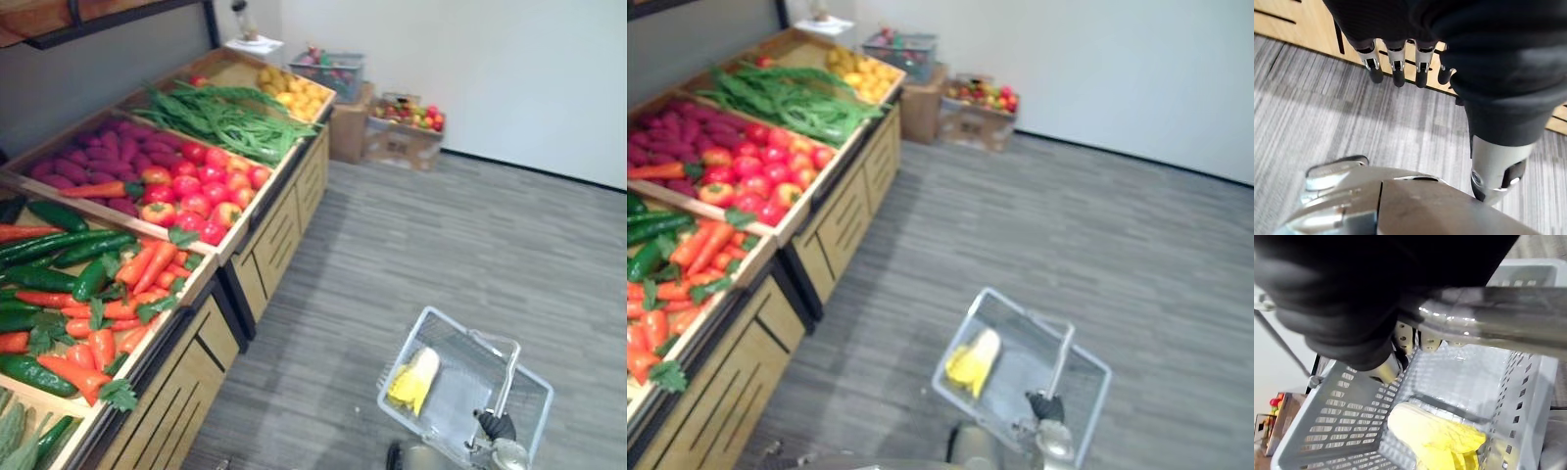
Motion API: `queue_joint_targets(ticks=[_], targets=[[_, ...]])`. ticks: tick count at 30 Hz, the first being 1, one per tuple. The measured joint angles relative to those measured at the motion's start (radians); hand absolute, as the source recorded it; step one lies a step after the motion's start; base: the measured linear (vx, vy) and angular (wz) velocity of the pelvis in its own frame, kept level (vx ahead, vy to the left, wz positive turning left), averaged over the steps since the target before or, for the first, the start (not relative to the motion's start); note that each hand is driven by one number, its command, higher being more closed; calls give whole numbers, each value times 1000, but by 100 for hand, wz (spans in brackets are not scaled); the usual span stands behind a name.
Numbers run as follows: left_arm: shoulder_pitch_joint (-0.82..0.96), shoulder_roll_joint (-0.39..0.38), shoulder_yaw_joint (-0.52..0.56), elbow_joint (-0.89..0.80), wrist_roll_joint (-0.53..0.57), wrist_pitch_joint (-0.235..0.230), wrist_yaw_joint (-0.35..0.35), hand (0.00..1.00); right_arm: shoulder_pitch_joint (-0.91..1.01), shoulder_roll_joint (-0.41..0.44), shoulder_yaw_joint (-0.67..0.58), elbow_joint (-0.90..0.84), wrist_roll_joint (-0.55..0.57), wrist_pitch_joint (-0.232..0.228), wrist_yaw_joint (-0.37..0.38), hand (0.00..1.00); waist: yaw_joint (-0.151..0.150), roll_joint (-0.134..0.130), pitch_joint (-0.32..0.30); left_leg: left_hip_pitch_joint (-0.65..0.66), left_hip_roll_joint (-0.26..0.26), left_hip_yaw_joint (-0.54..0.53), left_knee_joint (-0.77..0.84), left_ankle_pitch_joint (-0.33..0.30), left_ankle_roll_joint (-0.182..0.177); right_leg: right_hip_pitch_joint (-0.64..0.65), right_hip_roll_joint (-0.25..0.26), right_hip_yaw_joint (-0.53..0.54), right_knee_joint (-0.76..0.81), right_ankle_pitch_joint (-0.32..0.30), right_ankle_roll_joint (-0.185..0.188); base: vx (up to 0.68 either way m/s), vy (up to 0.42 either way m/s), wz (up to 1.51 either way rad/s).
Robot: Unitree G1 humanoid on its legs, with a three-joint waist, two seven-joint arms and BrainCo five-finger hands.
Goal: Pick vegetable in the basket
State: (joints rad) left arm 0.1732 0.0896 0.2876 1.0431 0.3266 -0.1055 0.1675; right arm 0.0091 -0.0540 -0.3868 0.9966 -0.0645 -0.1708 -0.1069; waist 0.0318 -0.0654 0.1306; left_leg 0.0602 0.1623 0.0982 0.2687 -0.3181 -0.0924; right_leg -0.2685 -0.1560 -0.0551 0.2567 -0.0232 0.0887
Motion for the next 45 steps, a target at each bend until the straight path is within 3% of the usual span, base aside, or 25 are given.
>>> queue_joint_targets(ticks=[1, 2, 4, 6, 9, 12, 13, 14, 16, 17, 18, 19, 21, 23, 28, 30, 32, 33, 35, 37, 40, 42, 43, 44, 45], targets=[[2, 6, 9, -15, 0, -1, -6, 0, 9, 7, -1, -2, 0, 6, 4, 100, 1, -14, -2, 3, 11, -51, 27, -39, -43, 16, -6, 26, -58, 39, 51, 487, -517, 94], [2, -1, 13, -10, 0, 0, -9, 0, 12, 5, -4, -1, 0, 8, 4, 100, 1, -6, -4, 11, 24, -78, 32, -55, -55, 17, 8, 18, -23, 69, 67, 508, -522, 92], [-5, -36, 20, -8, 1, -1, -16, 0, 13, -18, -42, -18, -2, 18, 4, 100, 15, 48, -17, 30, 68, -168, -1, -21, -51, -20, 47, -49, 145, -97, 18, 546, -438, 60], [-3, -51, 33, -9, -1, 0, -14, 0, 18, -22, -63, -20, -4, 18, 5, 100, 13, 59, -21, 32, 77, -180, -7, 44, -48, -15, 29, -103, 235, -174, -9, 474, -342, 67], [-4, -54, 43, -19, -3, 0, -13, 0, 34, -26, -87, -1, -4, 25, 4, 100, 3, 67, -25, -26, 81, -279, 45, 140, -49, 60, 10, -199, 221, -209, -33, 430, -273, 113], [-8, -61, 69, -35, -41, 3, -11, 0, 61, -25, -107, 3, -2, 38, -3, 100, 8, 60, -20, -156, 68, -300, 238, 226, -99, 193, -9, -305, 131, -213, -39, 284, -120, 128], [-7, -63, 73, -39, -51, 3, -9, 0, 67, -26, -108, 4, -2, 39, -6, 100, 13, 56, -19, -177, 62, -288, 275, 213, -114, 222, -16, -315, 112, -213, -39, 240, -11, 132], [0, -63, 73, -52, -52, 3, -4, 0, 76, -26, -108, 5, -3, 40, -9, 100, 18, 49, -19, -225, 58, -223, 331, 178, -110, 270, -27, -343, 82, -213, -39, 202, 53, 125], [-11, -54, 74, -56, -53, 4, 5, 0, 84, -25, -107, 31, -5, 41, -9, 100, 25, 31, -24, -292, 63, -36, 318, 154, -44, 327, -57, -420, 52, -212, -37, 197, 117, 142], [-14, -48, 65, -53, -65, 5, 13, 0, 90, -24, -120, 41, -5, 41, -9, 100, 23, 31, -22, -321, 80, 201, 164, 234, 42, 382, -72, -508, 31, -209, -30, 172, 158, 140], [-16, -46, 54, -47, -69, 5, 16, 0, 93, -27, -129, 42, -4, 42, -11, 100, 20, 36, -23, -324, 79, 267, 108, 291, 54, 395, -70, -524, 26, -209, -15, 179, 182, 139], [-16, -45, 48, -41, -70, 6, 20, 0, 96, -28, -142, 48, -4, 42, -13, 100, 19, 33, -25, -321, 72, 327, 76, 290, 67, 403, -70, -529, 22, -210, 5, 174, 237, 102], [-25, 6, 6, -9, -69, 8, 25, 0, 65, -3, -146, 92, -4, 42, -14, 100, 10, -19, -39, -317, -19, 334, -40, 307, 101, 407, -92, -519, -41, -190, 33, 232, 243, 96], [-25, 17, 3, -2, -69, 8, 26, 0, 30, 5, -143, 109, -5, 40, -13, 100, 11, -40, -33, -319, -50, 328, -79, 321, 112, 419, -91, -506, -98, -152, 50, 153, 96, 32], [-20, 19, -26, 60, -67, 22, 24, 0, 13, 16, -133, 116, -5, 40, -5, 100, 25, -17, -30, -247, -76, 328, -163, 329, 114, 432, -99, -439, -82, -64, 87, 115, 75, -2], [-15, 22, -48, 67, -66, 27, 23, 0, 4, 7, -113, 110, -6, 36, -6, 100, 24, -8, -27, -205, -84, 334, -233, 342, 114, 338, -138, -384, 112, -58, 78, 41, 60, -16], [-12, 30, -59, 66, -66, 30, 22, 0, -8, 1, -105, 110, -10, 34, -6, 100, 16, -5, -25, -162, -94, 335, -276, 340, 108, 251, -182, -337, 309, -5, 47, 71, 85, -2], [-13, 38, -68, 60, -67, 30, 22, 0, -15, 3, -101, 106, -13, 28, -3, 100, -1, 5, -14, -138, -97, 318, -291, 326, 115, 210, -198, -297, 417, 10, 36, 118, 72, 39], [-26, 52, -75, 47, -67, 29, 22, 0, -15, 10, -98, 108, -13, 27, 5, 100, -3, -12, -4, -123, -96, 294, -291, 317, 111, 162, -186, -258, 458, -71, 43, 117, 31, 44], [-35, 56, -61, 38, -71, 29, 22, 0, -17, 10, -128, 112, -11, 27, 5, 100, -8, -15, -2, -113, -83, 254, -289, 309, 100, 120, -149, -254, 382, -141, 44, 132, -17, 40], [-48, 47, -31, 39, -72, 29, 23, 0, -16, 11, -195, 127, -3, 35, 7, 100, -8, -12, -1, -112, -62, 210, -271, 296, 80, 112, -96, -204, 201, -142, 46, 152, -132, 50], [-55, 35, 9, 41, -72, 29, 23, 0, -13, 11, -281, 152, -2, 38, 9, 100, -9, -21, -5, -111, -56, 168, -261, 289, 43, 117, -82, -145, 7, -91, 59, 185, -243, 55], [-55, 35, 22, 41, -72, 28, 22, 0, -12, 14, -303, 161, -1, 40, 10, 100, -11, -33, -10, -111, -61, 161, -263, 294, 25, 118, -83, -129, -38, -14, 50, 181, -319, 54], [-60, 28, 57, 48, -72, 28, 22, 0, -11, 16, -366, 173, 4, 55, 15, 100, -15, -43, -16, -106, -59, 145, -276, 298, 2, 137, -82, -117, -55, -15, 76, 181, -315, 36], [-58, 5, 76, 53, -72, 26, 22, 0, -13, 9, -410, 181, 4, 66, 16, 100, -10, -18, -25, -105, -32, 141, -299, 308, -12, 139, -54, -132, -73, -17, 72, 246, -347, 24]])
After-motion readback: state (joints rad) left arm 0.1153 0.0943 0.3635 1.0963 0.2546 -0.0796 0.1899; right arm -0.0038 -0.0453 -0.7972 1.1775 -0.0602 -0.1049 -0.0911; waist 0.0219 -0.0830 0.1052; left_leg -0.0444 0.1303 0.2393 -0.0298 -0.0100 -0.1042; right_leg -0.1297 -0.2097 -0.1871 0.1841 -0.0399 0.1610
